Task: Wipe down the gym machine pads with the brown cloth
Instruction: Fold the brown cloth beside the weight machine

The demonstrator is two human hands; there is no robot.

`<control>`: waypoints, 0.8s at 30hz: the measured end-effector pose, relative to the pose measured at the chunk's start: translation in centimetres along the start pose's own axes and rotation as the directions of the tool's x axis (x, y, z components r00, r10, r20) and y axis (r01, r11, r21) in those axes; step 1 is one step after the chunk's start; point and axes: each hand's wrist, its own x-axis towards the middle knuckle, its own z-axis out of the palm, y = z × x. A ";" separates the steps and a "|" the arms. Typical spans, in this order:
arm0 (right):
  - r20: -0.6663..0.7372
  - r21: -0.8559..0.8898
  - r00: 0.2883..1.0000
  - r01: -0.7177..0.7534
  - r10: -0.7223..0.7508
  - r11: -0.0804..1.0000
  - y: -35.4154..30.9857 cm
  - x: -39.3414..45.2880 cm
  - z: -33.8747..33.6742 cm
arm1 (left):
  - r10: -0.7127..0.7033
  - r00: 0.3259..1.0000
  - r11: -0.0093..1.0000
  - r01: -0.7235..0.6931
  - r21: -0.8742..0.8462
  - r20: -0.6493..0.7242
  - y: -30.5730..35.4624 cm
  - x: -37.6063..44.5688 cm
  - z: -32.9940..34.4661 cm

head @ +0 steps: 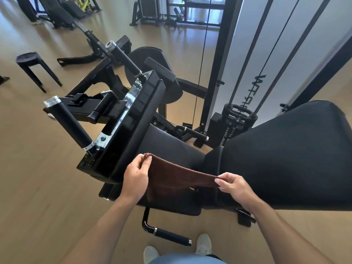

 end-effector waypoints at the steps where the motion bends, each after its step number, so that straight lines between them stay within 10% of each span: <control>1: 0.026 -0.039 1.000 -0.017 0.018 0.999 -0.1 0.1 -0.2 | -0.016 1.000 1.000 0.016 -0.008 -0.003 -0.2 -0.1 0.0; 13: 0.075 -0.521 0.996 -0.007 0.054 0.853 0.9 -0.4 1.5 | -0.061 0.998 0.998 0.062 -0.018 0.034 -2.5 0.3 -0.3; 24: -0.338 -0.057 0.938 -0.104 0.079 0.993 -0.3 0.6 1.4 | -0.233 0.972 0.964 0.228 0.133 0.021 -4.0 0.6 1.7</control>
